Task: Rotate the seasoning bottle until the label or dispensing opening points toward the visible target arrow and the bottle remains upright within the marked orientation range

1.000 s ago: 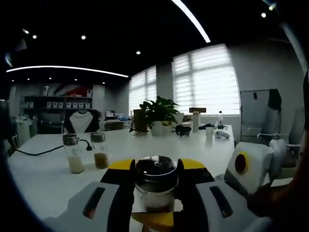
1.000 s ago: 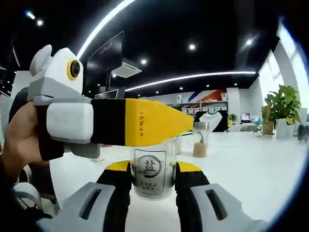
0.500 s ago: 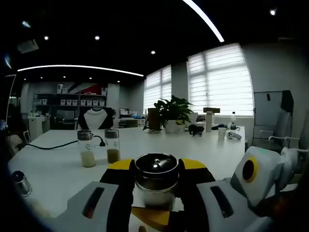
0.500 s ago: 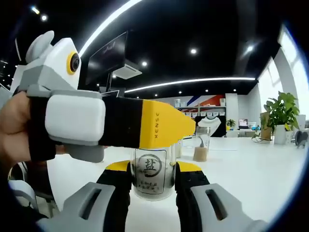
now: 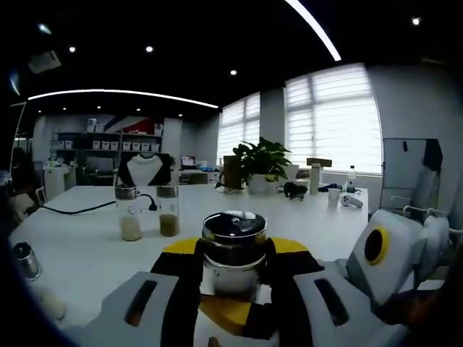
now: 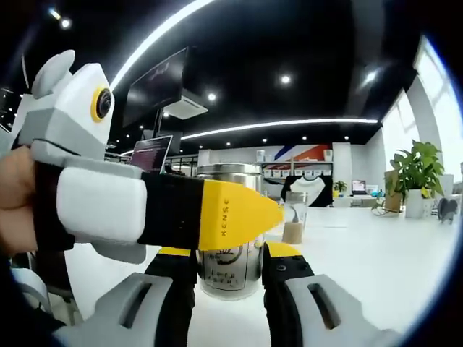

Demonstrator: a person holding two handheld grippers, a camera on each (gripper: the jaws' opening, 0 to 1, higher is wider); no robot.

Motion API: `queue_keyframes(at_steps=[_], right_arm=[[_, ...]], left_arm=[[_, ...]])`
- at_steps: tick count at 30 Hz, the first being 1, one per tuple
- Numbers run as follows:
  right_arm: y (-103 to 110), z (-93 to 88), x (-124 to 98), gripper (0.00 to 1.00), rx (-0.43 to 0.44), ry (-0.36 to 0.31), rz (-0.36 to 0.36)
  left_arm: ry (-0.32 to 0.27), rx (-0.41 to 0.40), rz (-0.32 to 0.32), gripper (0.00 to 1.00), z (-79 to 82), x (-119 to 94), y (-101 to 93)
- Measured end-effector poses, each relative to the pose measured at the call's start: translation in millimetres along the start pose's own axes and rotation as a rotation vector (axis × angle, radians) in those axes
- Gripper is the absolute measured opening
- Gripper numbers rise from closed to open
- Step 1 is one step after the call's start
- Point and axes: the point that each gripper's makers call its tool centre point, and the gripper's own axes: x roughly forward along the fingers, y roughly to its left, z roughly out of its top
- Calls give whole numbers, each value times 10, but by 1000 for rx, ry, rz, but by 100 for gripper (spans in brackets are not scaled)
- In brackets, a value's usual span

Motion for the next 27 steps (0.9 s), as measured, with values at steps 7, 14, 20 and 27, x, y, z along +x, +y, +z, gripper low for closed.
queue_keyframes(at_steps=[7, 14, 20, 27], right_arm=[[36, -42, -8, 33, 25, 19, 11], [51, -121, -23, 32, 23, 54, 31], [79, -158, -31, 32, 14, 74, 68], [109, -196, -11, 32, 27, 90, 111]], left_arm=[[4, 14, -6, 36, -24, 14, 32], [54, 91, -97, 36, -106, 2, -30], [33, 48, -186, 36, -129, 70, 5], [32, 62, -245, 36, -139, 89, 48]])
